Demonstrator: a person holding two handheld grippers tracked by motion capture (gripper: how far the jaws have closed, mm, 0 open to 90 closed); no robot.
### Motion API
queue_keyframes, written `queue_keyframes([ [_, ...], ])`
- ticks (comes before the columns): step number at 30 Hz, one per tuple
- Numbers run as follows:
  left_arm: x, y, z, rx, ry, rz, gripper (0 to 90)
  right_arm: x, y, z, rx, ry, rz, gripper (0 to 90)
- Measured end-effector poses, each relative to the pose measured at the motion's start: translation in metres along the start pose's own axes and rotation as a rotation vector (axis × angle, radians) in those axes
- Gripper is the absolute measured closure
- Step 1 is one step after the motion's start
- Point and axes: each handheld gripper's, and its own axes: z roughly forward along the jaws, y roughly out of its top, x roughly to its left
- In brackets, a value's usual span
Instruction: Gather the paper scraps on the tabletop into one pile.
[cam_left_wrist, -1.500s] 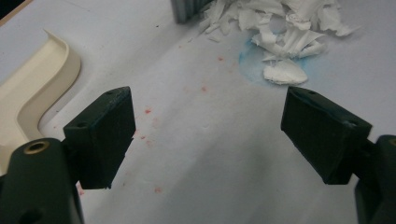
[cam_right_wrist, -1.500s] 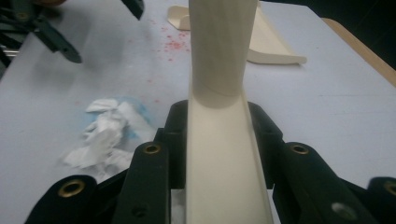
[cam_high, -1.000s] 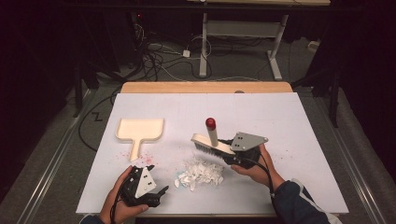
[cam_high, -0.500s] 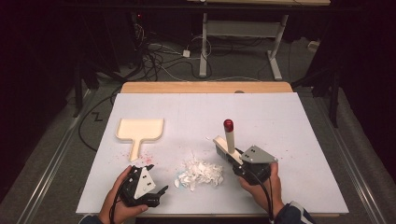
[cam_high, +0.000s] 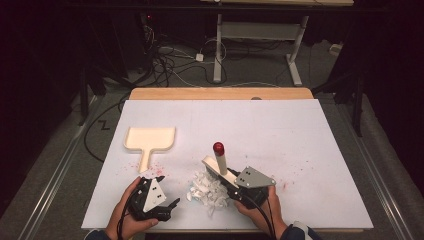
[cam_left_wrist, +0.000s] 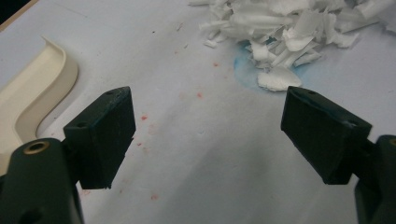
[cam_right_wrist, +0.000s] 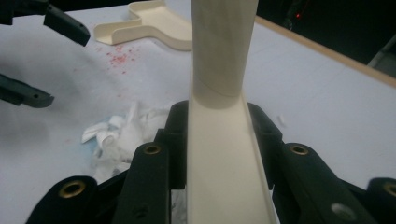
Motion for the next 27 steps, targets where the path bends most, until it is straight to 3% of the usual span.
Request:
queue_keyframes([
  [7, 0.001, 0.000, 0.000, 0.004, 0.004, -0.004, 17.0, -0.028, 0.006, -0.001, -0.057, -0.059, -0.014, 68.0],
  [8, 0.001, 0.000, 0.000, 0.004, 0.004, -0.004, 17.0, -0.039, 0.007, 0.001, -0.076, -0.063, -0.031, 68.0],
  [12, 0.002, 0.000, 0.000, 0.004, 0.006, -0.008, 17.0, -0.057, 0.006, 0.006, -0.100, -0.095, -0.053, 68.0],
  [15, 0.002, -0.001, 0.001, 0.008, 0.006, -0.010, 17.0, -0.075, 0.007, 0.015, -0.099, -0.118, -0.069, 68.0],
  [18, 0.002, -0.001, 0.002, 0.015, 0.007, -0.010, 17.0, -0.089, 0.007, 0.030, -0.062, -0.121, -0.089, 68.0],
  [22, 0.002, -0.002, 0.003, 0.017, 0.005, -0.014, 17.0, -0.096, 0.001, 0.051, -0.020, -0.093, -0.088, 68.1],
  [24, 0.003, -0.002, 0.003, 0.018, 0.004, -0.015, 17.0, -0.094, -0.001, 0.057, -0.017, -0.061, -0.092, 68.1],
  [25, 0.003, -0.002, 0.003, 0.019, 0.004, -0.015, 17.0, -0.089, 0.001, 0.060, -0.007, -0.032, -0.119, 67.9],
  [26, 0.003, -0.002, 0.003, 0.019, 0.004, -0.015, 17.0, -0.089, 0.001, 0.060, -0.007, -0.032, -0.119, 67.9],
  [27, 0.002, -0.002, 0.003, 0.018, 0.005, -0.015, 17.0, -0.082, 0.001, 0.061, -0.007, 0.030, -0.127, 67.8],
])
